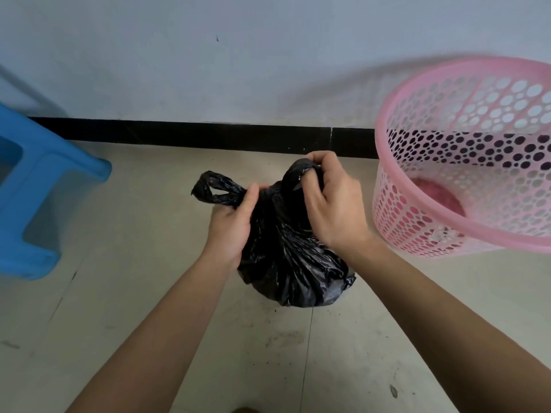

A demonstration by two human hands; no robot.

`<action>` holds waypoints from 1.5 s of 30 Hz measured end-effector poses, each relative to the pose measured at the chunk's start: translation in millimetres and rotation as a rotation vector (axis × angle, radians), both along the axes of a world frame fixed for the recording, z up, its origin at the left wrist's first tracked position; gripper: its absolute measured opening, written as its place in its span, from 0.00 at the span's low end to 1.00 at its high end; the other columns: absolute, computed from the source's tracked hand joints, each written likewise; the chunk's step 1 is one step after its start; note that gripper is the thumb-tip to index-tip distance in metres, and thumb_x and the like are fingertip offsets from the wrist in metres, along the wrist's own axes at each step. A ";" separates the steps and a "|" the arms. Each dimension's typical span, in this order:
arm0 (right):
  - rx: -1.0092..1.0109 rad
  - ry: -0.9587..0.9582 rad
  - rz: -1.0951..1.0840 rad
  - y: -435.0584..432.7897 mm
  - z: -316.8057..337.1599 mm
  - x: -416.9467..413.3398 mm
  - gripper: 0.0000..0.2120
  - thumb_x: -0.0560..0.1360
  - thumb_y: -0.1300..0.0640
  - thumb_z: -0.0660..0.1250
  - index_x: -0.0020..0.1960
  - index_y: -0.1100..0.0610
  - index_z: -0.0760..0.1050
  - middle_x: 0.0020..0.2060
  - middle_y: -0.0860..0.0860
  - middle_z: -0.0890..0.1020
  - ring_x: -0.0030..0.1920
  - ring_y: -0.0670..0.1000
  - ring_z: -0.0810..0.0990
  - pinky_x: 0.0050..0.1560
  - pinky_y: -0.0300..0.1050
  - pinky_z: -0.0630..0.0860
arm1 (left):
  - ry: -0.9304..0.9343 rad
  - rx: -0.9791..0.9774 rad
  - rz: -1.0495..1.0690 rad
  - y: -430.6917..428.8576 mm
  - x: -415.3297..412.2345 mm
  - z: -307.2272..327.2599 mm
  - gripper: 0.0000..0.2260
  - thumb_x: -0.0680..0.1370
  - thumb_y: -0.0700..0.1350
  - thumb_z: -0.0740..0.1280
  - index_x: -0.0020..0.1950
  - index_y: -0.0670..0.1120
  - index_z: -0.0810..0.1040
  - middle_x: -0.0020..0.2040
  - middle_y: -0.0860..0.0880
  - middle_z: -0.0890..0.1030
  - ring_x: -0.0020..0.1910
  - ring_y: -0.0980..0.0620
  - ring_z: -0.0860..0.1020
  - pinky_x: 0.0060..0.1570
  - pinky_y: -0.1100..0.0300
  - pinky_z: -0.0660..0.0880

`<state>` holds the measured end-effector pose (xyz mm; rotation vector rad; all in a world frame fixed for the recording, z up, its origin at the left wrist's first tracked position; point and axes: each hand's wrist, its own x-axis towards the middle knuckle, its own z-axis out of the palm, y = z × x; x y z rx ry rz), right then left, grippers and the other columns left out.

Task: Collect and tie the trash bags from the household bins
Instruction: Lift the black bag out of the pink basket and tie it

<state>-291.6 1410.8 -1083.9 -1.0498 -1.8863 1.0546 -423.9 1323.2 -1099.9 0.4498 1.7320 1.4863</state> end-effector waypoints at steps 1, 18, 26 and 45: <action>0.114 -0.090 -0.002 2.2 4.2 0.0 0.09 0.80 0.51 0.59 0.52 0.54 0.76 0.37 0.49 0.81 0.38 0.52 0.79 0.42 0.54 0.76 | 0.040 0.010 0.031 0.7 -1.4 1.6 0.11 0.80 0.49 0.69 0.54 0.43 0.85 0.52 0.45 0.87 0.55 0.48 0.84 0.61 0.47 0.78; 0.290 -0.174 0.140 16.4 43.1 -3.9 0.07 0.69 0.57 0.65 0.43 0.47 0.79 0.45 0.45 0.74 0.50 0.51 0.74 0.54 0.49 0.64 | 0.275 0.120 -0.032 10.2 -11.5 13.0 0.12 0.83 0.47 0.64 0.56 0.40 0.81 0.49 0.43 0.86 0.45 0.45 0.86 0.35 0.58 0.76; -0.744 0.892 0.144 29.5 74.6 5.1 0.19 0.82 0.55 0.59 0.33 0.53 0.75 0.37 0.51 0.77 0.39 0.48 0.79 0.47 0.46 0.75 | -0.164 0.155 0.104 2.5 -18.0 14.1 0.14 0.84 0.52 0.59 0.59 0.45 0.79 0.57 0.43 0.85 0.55 0.47 0.84 0.56 0.51 0.80; -1.193 0.488 -0.050 43.8 -15.5 -14.9 0.21 0.83 0.46 0.57 0.60 0.60 0.80 0.50 0.55 0.86 0.47 0.53 0.85 0.40 0.45 0.81 | -0.260 0.100 -0.069 -1.4 -12.6 -7.8 0.16 0.85 0.55 0.55 0.59 0.50 0.78 0.61 0.43 0.83 0.60 0.46 0.81 0.60 0.49 0.77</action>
